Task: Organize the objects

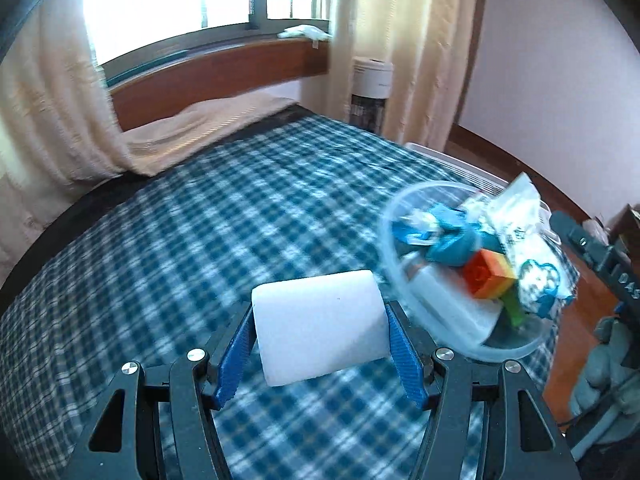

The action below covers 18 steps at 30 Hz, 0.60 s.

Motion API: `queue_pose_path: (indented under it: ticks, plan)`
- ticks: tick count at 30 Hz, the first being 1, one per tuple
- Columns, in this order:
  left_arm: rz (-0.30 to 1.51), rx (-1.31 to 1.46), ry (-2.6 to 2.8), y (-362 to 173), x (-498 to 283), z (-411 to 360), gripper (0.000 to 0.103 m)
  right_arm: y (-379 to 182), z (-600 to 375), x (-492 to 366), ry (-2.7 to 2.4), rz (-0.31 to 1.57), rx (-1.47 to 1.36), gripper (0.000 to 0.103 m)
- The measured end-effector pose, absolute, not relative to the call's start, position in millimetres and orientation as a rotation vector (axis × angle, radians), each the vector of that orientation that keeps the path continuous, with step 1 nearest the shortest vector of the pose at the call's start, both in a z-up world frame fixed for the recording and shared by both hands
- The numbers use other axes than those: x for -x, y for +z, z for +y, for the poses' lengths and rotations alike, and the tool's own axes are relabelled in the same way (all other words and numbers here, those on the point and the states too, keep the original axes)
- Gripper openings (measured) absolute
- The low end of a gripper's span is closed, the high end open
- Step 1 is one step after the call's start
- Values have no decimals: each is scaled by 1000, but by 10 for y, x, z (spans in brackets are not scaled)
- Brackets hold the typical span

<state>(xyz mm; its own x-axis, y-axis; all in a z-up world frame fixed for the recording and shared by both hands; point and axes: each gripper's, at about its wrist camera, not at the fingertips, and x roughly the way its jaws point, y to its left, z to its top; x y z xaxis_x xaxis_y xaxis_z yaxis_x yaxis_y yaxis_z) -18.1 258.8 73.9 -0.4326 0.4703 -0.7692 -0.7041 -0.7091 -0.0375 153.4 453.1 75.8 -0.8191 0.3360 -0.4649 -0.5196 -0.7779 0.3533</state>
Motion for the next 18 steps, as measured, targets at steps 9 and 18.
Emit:
queue_pose_path:
  ticks: [9, 18]
  plan:
    - [458, 1016, 2063, 623, -42, 3190, 67, 750, 4765, -1745, 2548, 715, 477, 61]
    - [511, 1021, 2050, 505, -31, 3541, 67, 627, 4909, -1806, 2541, 760, 482, 62]
